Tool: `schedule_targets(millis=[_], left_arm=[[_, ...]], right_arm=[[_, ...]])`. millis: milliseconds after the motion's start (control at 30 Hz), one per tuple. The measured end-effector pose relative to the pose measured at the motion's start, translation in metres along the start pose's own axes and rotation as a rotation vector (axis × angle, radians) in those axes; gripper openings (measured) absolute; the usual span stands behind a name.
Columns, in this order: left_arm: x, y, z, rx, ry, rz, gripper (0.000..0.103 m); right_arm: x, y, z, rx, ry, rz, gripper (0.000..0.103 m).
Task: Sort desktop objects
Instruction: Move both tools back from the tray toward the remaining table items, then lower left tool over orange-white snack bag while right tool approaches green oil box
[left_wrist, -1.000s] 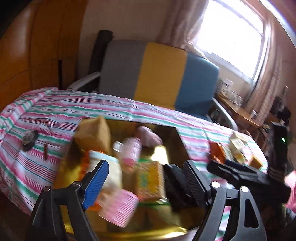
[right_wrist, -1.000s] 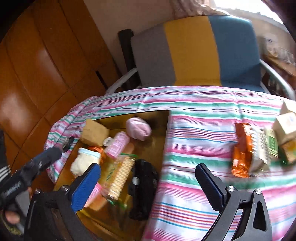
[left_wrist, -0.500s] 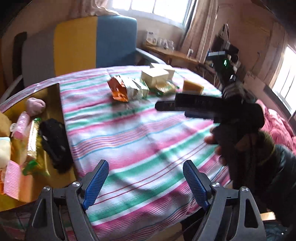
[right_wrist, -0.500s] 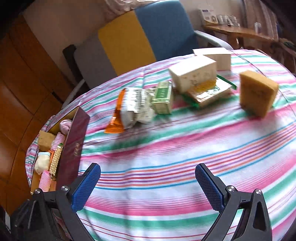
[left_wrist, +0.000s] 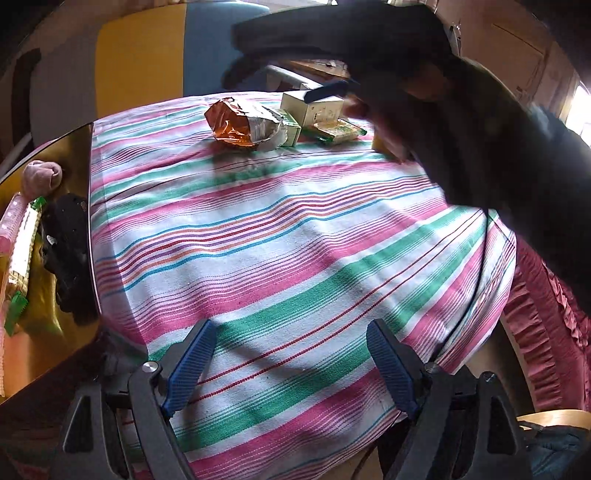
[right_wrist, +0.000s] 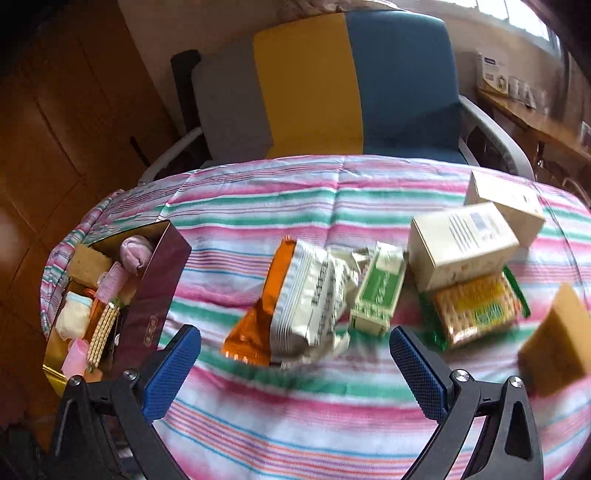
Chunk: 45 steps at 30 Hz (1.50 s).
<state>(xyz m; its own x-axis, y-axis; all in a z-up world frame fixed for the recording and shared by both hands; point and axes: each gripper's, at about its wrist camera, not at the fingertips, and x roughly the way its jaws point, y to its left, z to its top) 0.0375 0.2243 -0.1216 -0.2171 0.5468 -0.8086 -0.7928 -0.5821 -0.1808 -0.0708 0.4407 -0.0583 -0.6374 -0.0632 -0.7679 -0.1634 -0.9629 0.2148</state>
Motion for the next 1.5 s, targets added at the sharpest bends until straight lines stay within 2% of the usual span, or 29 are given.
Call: schedule_targets(millis=[133,267,433,500,633,767,933,1033,1267,1367,1500], left_arm=[[-0.001,0.002,0.002,-0.007,-0.009,-0.028,0.086],[-0.002,0.006,0.002,-0.019,-0.013,-0.054,0.086],[-0.001,0.006,0.003,-0.024,-0.017,-0.060,0.086],[-0.002,0.007,0.003,-0.029,-0.016,-0.059,0.086],[-0.003,0.009,0.003,-0.050,-0.020,-0.066,0.086],[-0.004,0.010,0.002,-0.067,-0.020,-0.062,0.086],[-0.006,0.009,0.000,-0.074,-0.020,-0.047,0.086],[-0.009,0.010,-0.001,-0.083,-0.018,-0.039,0.086],[-0.012,0.004,0.003,-0.091,0.008,-0.009,0.086],[-0.020,0.004,0.015,-0.099,-0.013,-0.009,0.086],[-0.029,0.001,0.048,-0.078,-0.063,-0.005,0.086]], right_arm=[[0.034,-0.003,0.041,-0.032,0.038,-0.057,0.103],[0.075,-0.011,0.064,-0.023,0.112,-0.126,0.103],[0.102,-0.020,0.052,-0.049,0.206,-0.182,0.103],[0.101,-0.014,0.039,-0.094,0.228,-0.164,0.103],[0.091,0.001,0.005,-0.142,0.275,-0.083,0.103],[0.067,0.013,-0.032,-0.171,0.262,-0.034,0.103],[0.029,0.016,-0.071,-0.154,0.252,0.047,0.103],[0.002,0.006,-0.089,-0.066,0.216,0.088,0.103],[-0.072,-0.047,-0.125,0.164,0.048,0.052,0.103],[-0.082,-0.061,-0.139,0.205,0.021,-0.004,0.103],[-0.089,-0.070,-0.160,0.212,0.005,-0.087,0.103]])
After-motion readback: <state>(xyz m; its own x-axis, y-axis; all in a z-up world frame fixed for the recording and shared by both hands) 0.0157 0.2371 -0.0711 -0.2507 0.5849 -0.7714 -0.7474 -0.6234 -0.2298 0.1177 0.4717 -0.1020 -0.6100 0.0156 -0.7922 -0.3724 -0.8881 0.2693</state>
